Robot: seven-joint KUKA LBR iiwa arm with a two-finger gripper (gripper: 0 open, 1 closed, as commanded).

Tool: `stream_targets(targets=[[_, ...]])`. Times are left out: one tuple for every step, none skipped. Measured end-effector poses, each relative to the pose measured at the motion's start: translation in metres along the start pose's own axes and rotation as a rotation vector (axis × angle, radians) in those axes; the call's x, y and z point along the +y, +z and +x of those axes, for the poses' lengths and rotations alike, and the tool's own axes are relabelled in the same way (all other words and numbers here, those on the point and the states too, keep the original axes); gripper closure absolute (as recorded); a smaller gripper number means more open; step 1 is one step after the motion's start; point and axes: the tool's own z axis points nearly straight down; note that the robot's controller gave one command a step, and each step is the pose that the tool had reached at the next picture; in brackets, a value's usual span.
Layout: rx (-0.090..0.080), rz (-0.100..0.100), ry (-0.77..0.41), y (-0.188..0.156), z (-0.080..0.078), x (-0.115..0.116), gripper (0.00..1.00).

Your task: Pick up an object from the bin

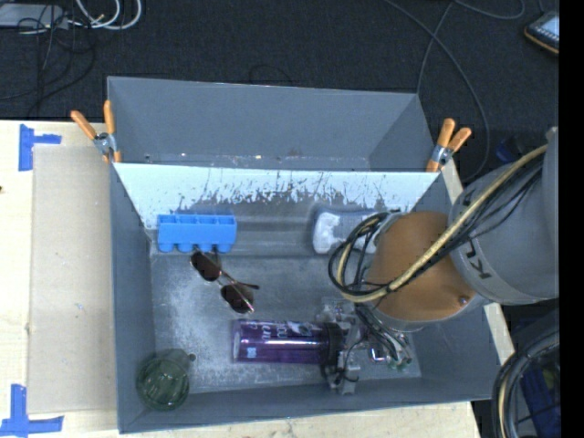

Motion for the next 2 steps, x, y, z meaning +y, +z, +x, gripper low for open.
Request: stream_targets(targets=[[0.007, 0.001, -0.062, 0.0035, -0.0098, 0.0185, 0.0], [0.002, -0.002, 0.049, 0.0022, -0.0063, 0.0088, 1.0]])
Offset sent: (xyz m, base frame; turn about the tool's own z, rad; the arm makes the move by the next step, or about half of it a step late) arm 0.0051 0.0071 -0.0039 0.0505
